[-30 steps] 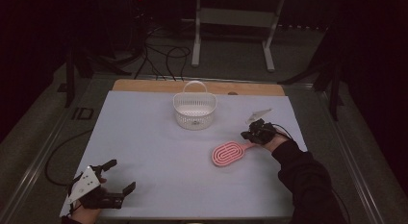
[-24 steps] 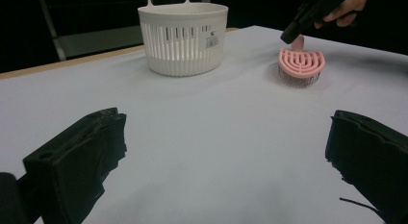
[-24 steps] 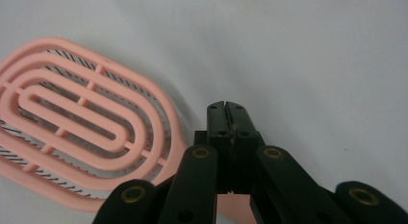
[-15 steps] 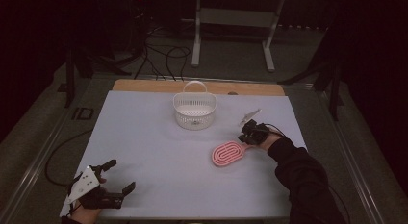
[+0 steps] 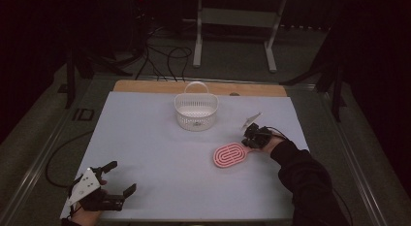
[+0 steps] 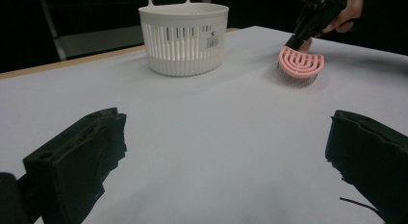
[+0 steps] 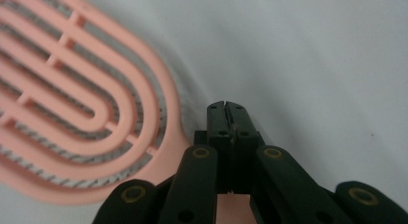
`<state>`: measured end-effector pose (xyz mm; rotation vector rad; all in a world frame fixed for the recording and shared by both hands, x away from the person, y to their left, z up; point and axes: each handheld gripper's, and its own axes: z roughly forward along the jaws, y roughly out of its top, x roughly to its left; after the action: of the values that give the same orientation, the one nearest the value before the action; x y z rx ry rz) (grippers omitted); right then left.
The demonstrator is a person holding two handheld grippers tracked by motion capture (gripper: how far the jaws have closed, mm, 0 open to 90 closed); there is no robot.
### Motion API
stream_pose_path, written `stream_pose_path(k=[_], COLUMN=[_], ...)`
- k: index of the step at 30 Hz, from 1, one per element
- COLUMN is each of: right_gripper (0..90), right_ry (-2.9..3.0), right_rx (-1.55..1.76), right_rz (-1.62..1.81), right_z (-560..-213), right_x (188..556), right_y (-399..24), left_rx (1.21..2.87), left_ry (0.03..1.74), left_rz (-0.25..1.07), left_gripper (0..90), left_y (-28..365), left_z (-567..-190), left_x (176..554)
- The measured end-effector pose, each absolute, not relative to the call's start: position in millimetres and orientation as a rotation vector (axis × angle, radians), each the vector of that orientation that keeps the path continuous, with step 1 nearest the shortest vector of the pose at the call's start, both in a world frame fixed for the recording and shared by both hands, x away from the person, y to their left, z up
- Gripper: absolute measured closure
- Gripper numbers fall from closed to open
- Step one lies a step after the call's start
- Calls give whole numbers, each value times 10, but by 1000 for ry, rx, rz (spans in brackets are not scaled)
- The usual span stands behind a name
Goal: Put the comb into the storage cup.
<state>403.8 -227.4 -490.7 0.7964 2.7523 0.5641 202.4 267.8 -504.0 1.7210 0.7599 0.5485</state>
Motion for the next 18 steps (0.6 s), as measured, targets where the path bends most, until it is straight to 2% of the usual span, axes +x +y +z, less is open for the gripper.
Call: stream_pose_path(k=[18], right_gripper=[900], right_ry=[2738], right_rx=[835], right_rz=[548], right_z=[-4916], right_x=[3853], right_y=[-2457], left_rx=[1722], left_ry=[761], left_rz=[549], left_gripper=[1], left_y=[2672], left_z=[-5041], left_x=[2026])
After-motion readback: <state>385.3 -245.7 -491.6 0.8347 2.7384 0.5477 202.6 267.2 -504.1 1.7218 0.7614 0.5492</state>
